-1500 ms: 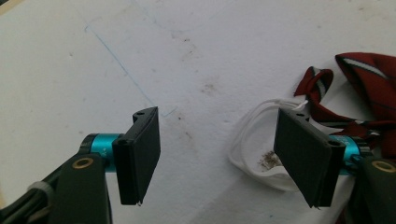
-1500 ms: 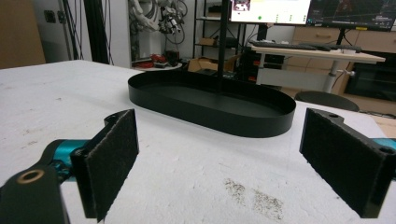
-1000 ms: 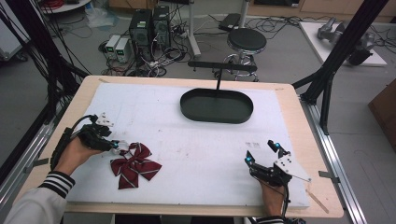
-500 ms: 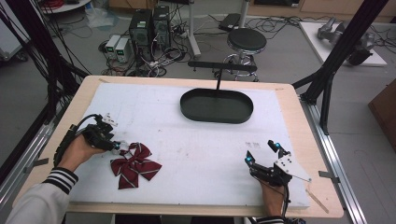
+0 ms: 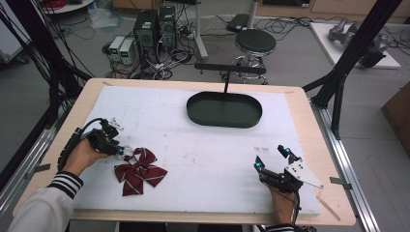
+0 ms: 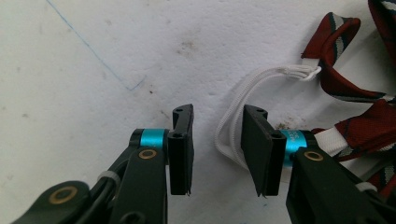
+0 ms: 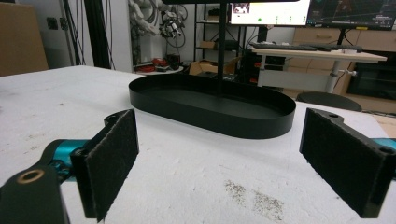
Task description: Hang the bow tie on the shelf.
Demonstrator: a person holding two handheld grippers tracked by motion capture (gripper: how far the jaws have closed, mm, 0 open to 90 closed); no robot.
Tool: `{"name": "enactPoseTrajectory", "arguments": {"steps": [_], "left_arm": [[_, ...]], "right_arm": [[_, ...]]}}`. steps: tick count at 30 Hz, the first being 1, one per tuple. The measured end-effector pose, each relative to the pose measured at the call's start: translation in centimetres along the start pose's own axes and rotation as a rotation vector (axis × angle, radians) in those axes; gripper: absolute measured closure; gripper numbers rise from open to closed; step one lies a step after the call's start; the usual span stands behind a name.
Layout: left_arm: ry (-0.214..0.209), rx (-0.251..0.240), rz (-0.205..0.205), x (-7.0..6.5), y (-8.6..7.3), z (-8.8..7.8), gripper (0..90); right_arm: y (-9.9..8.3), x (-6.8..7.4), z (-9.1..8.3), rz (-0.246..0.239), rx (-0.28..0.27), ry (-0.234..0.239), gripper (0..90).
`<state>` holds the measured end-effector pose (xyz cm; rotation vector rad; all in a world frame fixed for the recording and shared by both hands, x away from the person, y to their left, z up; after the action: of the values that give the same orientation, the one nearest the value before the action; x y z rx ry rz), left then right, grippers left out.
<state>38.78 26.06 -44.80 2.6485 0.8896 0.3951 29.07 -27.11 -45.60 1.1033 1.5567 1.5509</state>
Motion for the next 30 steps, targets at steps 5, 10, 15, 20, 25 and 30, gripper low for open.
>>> {"name": "enactPoseTrajectory", "arguments": {"steps": [5,10,15,20,25,30], "left_arm": [[-0.014,0.006,-0.013,-0.1,0.2,0.1,71.7],[-0.015,0.005,0.0,-0.2,0.3,0.1,82.0],[-0.012,-0.013,0.012,-0.3,0.2,-0.1,86.8],[0.01,-0.065,0.009,-0.2,0.3,-0.6,87.1],[0.024,-0.15,0.01,0.0,0.6,-1.4,87.1],[0.004,-0.276,0.017,-0.3,1.1,-2.3,87.1]], "right_arm": [[0.0,0.0,0.0,0.005,-0.004,0.0,10.8],[0.0,0.0,0.0,0.006,-0.004,0.0,10.9],[0.0,0.0,0.0,0.005,-0.007,0.001,10.8],[0.0,-0.1,0.0,0.001,-0.008,0.0,10.8],[0.0,0.0,0.0,0.007,-0.006,0.0,10.8],[0.0,0.0,0.0,0.005,-0.006,-0.001,10.8]]}}
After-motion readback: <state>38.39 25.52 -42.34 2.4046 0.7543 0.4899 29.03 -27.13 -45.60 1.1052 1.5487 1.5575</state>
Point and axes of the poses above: each handheld gripper's, and its own axes: z roughly forward along the jaws, y roughly out of its top, x roughly to its left, the point moved 4 cm from there along z, roughly forward along the jaws, and after that the axes turned 7 degrees about z, right-handed, at the moved point
